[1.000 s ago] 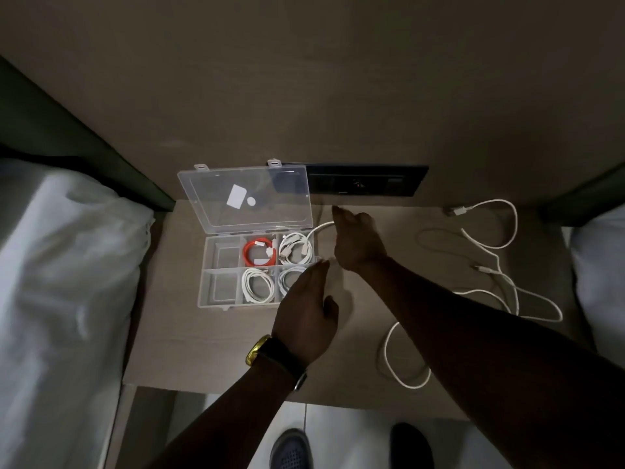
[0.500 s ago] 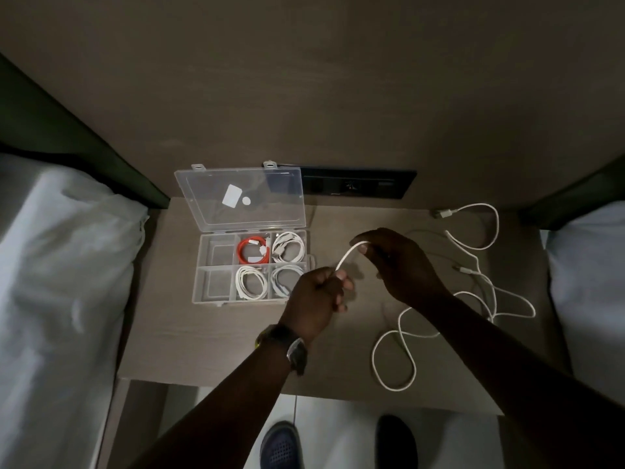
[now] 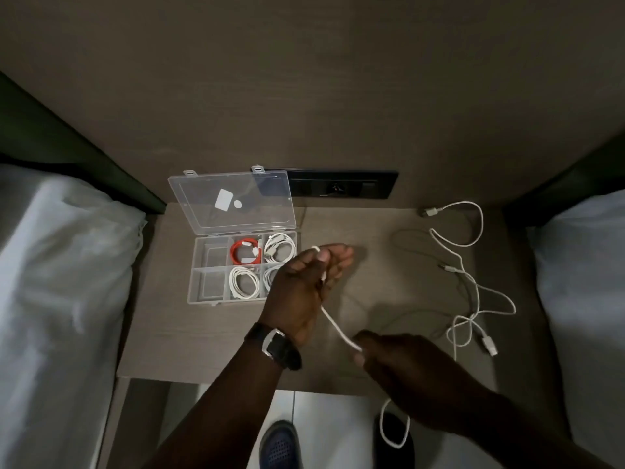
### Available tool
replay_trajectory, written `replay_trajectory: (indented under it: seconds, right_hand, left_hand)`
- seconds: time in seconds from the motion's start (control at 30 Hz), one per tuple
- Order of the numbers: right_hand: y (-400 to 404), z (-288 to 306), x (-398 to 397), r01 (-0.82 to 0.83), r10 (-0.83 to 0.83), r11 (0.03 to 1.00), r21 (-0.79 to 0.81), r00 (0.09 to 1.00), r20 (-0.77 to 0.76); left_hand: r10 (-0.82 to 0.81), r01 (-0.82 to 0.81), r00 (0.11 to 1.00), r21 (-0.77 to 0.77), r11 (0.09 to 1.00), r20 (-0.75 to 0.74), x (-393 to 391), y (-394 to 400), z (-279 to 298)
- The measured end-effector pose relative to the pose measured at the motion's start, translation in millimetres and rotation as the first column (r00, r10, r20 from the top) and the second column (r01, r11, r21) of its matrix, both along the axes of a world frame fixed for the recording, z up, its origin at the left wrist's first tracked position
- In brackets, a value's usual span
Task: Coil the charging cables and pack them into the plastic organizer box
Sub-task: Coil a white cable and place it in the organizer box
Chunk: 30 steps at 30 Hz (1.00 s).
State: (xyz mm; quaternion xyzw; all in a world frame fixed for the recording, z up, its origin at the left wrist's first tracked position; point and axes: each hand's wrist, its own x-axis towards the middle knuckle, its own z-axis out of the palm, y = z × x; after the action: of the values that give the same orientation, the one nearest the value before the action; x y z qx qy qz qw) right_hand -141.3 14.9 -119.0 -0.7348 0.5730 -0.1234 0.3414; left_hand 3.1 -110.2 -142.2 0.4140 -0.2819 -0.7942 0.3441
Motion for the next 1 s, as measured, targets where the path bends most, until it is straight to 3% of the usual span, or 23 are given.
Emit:
replay_trajectory:
  seconds: [0.1,0.17,0.23,0.33,0.43,0.53,0.67,0.73,0.8,0.9,1.0]
  right_hand:
    - [-24,20,-23,0.106,-0.109,0.969,-0.223,0.994,-0.005]
    - [-45,24,-35,0.161,-0.147,0.932,-0.325,0.987,0.069]
    - [-64,17,-43,0.316,-0.261,0.901,-0.298,0.942,0.211]
    - [-82,2,-50,0.518,-0.436,0.846,-0.123,0.806,0.399]
    - [-74,-17,-42,0.535,-0.472,0.843,-0.057,0.786,0.399]
    - [-49,-26,-17,0.481,-0.448,0.875,0.050,0.766,0.462]
    - [-10,-28,13,0.310,-0.391,0.919,0.244,0.800,0.455]
    - [6,-21,17,0.170,-0.352,0.904,0.392,0.816,0.458]
    - [12,-5,10,0.047,-0.235,0.907,0.419,0.882,0.409]
    - [5,28,-5,-0.066,0.013,0.962,0.266,0.980,0.197]
    - [-13,56,-18,-0.109,0.109,0.994,0.000,0.990,-0.094]
  left_hand:
    - [-0.208,0.229,0.964,-0.123,0.966,0.164,-6,18,5]
    - [-0.260,0.272,0.954,-0.064,0.960,0.146,-13,29,11]
    - [-0.242,0.240,0.969,0.051,0.969,0.039,-15,32,19]
    - [-0.235,0.263,0.960,0.202,0.944,-0.151,-10,32,27]
    - [-0.188,0.329,0.894,0.313,0.891,-0.406,-6,34,35]
    - [-0.012,0.180,0.873,0.298,0.937,-0.487,-6,31,36]
    - [0.172,-0.096,0.913,0.214,0.972,-0.371,-12,24,29]
    - [0.189,-0.154,0.917,0.125,0.980,-0.351,-10,16,26]
    - [0.153,-0.161,0.949,-0.007,0.987,-0.276,-7,12,22]
    - [0.074,-0.046,0.994,-0.304,0.951,0.079,-5,20,10]
    - [-0.036,0.302,0.879,-0.497,0.813,0.475,-5,36,0]
